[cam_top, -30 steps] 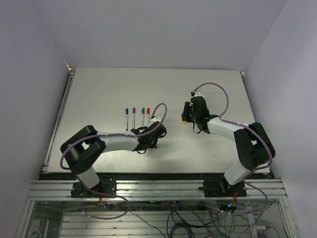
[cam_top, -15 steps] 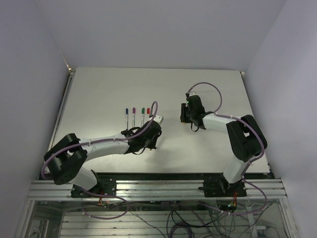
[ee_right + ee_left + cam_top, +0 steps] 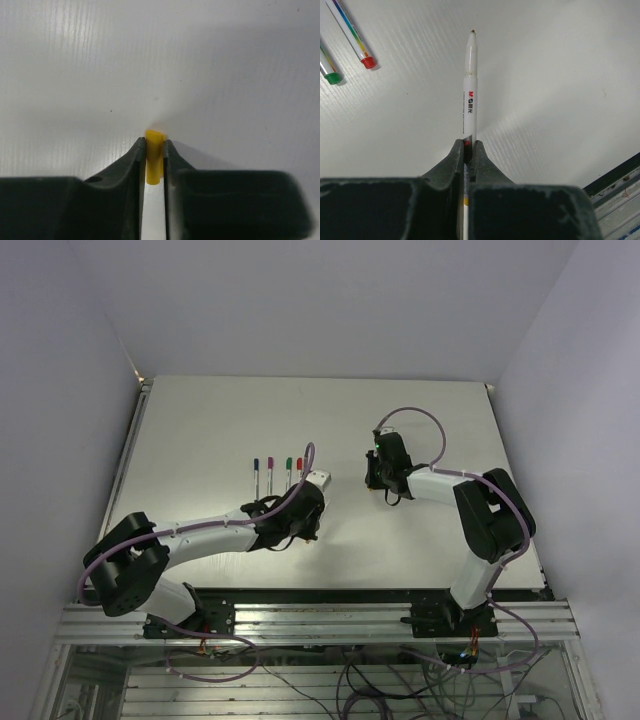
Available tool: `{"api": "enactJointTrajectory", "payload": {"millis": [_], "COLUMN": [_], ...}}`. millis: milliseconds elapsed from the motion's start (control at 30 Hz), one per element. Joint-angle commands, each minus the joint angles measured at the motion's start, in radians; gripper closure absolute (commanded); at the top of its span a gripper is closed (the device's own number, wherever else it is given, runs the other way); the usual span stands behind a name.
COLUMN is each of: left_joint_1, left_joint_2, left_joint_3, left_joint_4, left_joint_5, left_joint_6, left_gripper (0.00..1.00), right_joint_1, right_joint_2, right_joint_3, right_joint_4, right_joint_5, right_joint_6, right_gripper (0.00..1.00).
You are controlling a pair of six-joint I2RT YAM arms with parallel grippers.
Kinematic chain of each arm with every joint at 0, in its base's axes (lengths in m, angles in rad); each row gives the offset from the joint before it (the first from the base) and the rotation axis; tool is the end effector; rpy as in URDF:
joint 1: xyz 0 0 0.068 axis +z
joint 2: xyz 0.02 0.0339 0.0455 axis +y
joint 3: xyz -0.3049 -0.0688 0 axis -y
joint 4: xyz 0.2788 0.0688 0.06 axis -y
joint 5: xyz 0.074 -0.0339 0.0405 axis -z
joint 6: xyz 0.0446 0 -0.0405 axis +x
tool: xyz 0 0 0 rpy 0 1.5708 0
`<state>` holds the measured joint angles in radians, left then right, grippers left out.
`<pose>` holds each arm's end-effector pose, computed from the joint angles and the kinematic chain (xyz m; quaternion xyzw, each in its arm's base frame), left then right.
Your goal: Insert the pens into the pen caps
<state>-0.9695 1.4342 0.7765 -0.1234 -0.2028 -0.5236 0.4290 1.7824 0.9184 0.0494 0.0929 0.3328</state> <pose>0.1881 -0.2583 0.2098 0.1651 0.9042 -0.1913 0.3444 0.3582 0.1593 0.1524 -0.0275 0.9281 0.0970 0.3584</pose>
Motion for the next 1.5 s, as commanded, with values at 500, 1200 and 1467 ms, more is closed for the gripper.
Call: {"api": "enactJointTrajectory", "payload": {"millis": [500,1200,1467], "left_joint_1": [-0.003,-0.005,-0.005], "left_joint_2": [-0.129,-0.188,-0.167], "left_joint_3": [-0.192,-0.437,-0.465], "left_joint_4": [0.445,1.222,1.35], "left_joint_5": [0.118,0.298,0.314], "left_joint_6": [-0.013,-0.063,-0.085], "left_gripper": [0.93,0.93,0.93], "right_joint_1": [0.011,0.102,0.165], "right_joint_2": [-0.484,-0.702,-0.619], "right_joint_3": [-0.278,-0.626,-0.602], "right_joint_4": [0.258,1.242,1.382], "right_joint_5": [-0.189,-0.348,-0.352], "right_joint_6": [0.197,0.383,0.353], "right_gripper": [1.0,1.0,1.0]}}
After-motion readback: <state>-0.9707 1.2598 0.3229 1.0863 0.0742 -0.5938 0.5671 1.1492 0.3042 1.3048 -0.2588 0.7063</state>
